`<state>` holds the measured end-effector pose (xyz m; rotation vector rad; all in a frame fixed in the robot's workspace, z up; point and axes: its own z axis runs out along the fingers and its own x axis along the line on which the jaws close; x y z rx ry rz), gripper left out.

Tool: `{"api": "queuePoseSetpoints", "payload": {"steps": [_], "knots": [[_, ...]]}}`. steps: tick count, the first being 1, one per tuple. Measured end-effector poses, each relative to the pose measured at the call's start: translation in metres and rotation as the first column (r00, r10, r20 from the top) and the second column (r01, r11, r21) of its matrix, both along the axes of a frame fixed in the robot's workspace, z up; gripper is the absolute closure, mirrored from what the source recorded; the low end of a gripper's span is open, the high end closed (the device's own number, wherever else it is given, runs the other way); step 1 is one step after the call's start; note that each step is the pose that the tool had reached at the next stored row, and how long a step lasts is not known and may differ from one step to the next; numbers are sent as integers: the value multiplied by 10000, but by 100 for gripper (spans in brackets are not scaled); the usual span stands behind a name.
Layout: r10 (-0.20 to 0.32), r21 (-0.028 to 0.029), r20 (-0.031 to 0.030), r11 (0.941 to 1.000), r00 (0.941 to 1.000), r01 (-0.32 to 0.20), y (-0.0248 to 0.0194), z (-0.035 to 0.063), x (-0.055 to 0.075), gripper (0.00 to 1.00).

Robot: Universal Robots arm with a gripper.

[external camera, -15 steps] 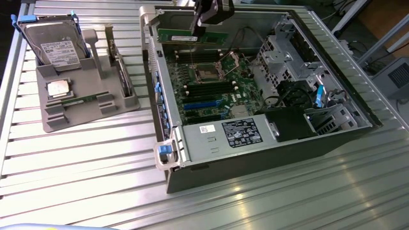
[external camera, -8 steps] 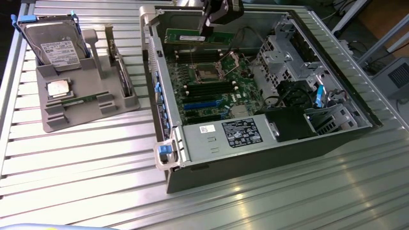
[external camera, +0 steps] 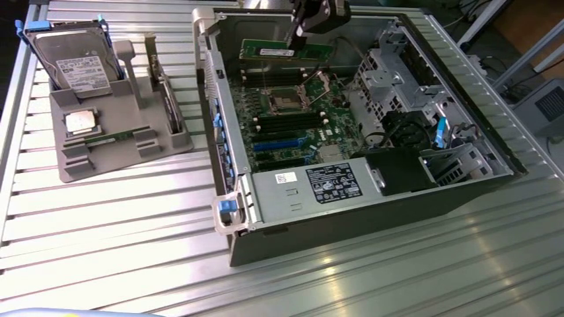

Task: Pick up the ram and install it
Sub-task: 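Pick up the ram and move it above insertion slot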

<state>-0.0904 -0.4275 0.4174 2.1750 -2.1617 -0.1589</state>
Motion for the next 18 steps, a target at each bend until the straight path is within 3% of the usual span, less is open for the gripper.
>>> {"api": "queuePoseSetpoints", "payload": {"steps": [18], "knots": [[0,1,-59,10000,10000,0,0,0,326,87]]}}
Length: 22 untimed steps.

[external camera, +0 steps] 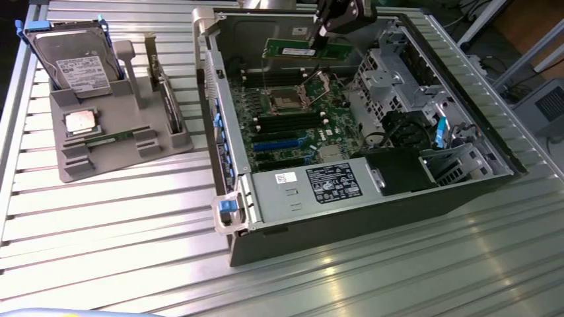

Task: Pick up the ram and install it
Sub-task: 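Pick up the ram and move it above insertion slot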

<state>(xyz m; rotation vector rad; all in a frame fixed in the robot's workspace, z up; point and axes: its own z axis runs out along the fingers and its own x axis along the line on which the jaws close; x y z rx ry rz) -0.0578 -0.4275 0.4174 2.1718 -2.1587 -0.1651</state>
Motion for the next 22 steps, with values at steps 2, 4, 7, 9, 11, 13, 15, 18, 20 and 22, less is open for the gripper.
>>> {"api": "queuePoseSetpoints", "payload": {"steps": [2,4,7,9,11,13,15,18,20,22], "knots": [[0,0,-10,10000,10000,0,0,0,40,87],[0,1,-27,10000,10000,0,0,-1,107,87],[0,18,-47,10000,10000,0,0,-2,217,87],[0,27,-48,10000,10000,0,0,-3,265,87],[0,35,-49,10000,10000,0,0,-4,307,87],[0,41,-49,10000,10000,0,0,-7,370,87],[0,45,-48,10000,10000,0,0,-9,428,87],[0,47,-49,10000,10000,0,0,-11,498,87],[0,49,-49,10000,10000,0,0,-12,543,87],[0,48,-50,10000,10000,0,0,-13,614,87]]}}
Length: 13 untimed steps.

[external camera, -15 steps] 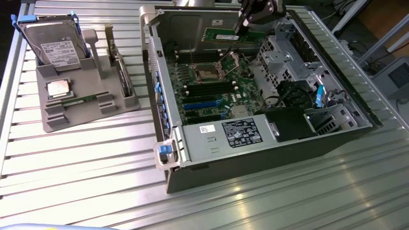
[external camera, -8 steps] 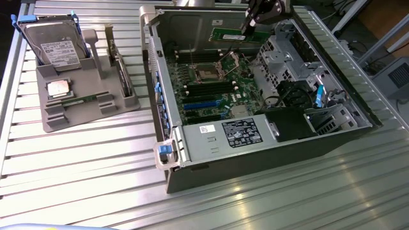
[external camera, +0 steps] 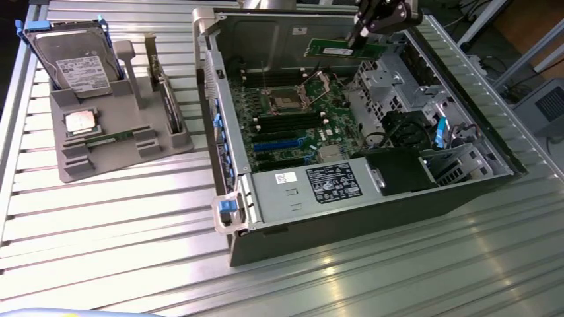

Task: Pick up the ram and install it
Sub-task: 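Pick up the ram and move it above insertion slot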

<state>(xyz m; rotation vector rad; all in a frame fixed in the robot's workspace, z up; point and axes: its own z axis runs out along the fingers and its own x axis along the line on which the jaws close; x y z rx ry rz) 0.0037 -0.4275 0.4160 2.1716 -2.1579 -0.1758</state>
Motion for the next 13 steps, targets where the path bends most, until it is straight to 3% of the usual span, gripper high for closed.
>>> {"api": "queuePoseSetpoints", "payload": {"steps": [13], "knots": [[0,1,-4,10000,10000,0,0,-7,292,87]]}}
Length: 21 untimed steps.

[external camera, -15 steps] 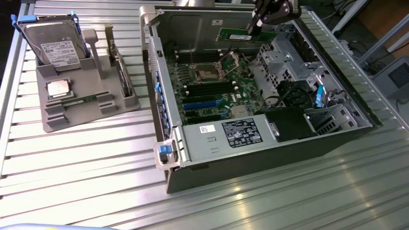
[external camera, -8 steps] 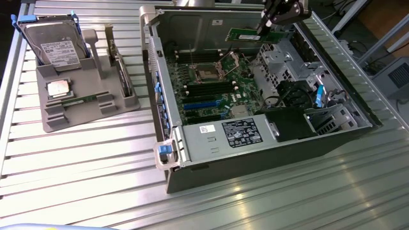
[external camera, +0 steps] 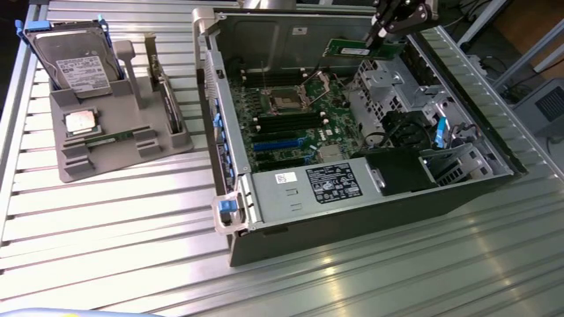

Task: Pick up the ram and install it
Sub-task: 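Pick up the ram and move it above insertion slot, then insert the ram into the slot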

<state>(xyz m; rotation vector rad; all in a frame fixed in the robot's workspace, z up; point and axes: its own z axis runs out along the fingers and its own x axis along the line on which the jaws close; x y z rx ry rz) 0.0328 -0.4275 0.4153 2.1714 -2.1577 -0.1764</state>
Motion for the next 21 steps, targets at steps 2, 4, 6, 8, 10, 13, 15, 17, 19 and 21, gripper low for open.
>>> {"api": "queuePoseSetpoints", "payload": {"steps": [2,4,6,8,10,13,15,17,19,21], "knots": [[0,0,-1,10000,10000,0,0,-1,56,87],[0,-1,-2,10000,10000,0,0,-2,103,87],[0,0,-2,10000,10000,0,0,-5,148,87],[0,1,-7,10000,10000,0,0,-20,184,87],[-1,-1,-13,10000,10000,1,0,-44,199,87],[-1,-1,-20,10000,10000,1,0,-70,206,87],[0,-2,-20,10000,10000,0,0,-77,207,87],[0,-1,-19,10000,10000,0,0,-78,207,87],[0,0,-20,10000,10000,0,0,-78,207,87],[0,0,-20,10000,10000,0,0,-78,206,87]]}}
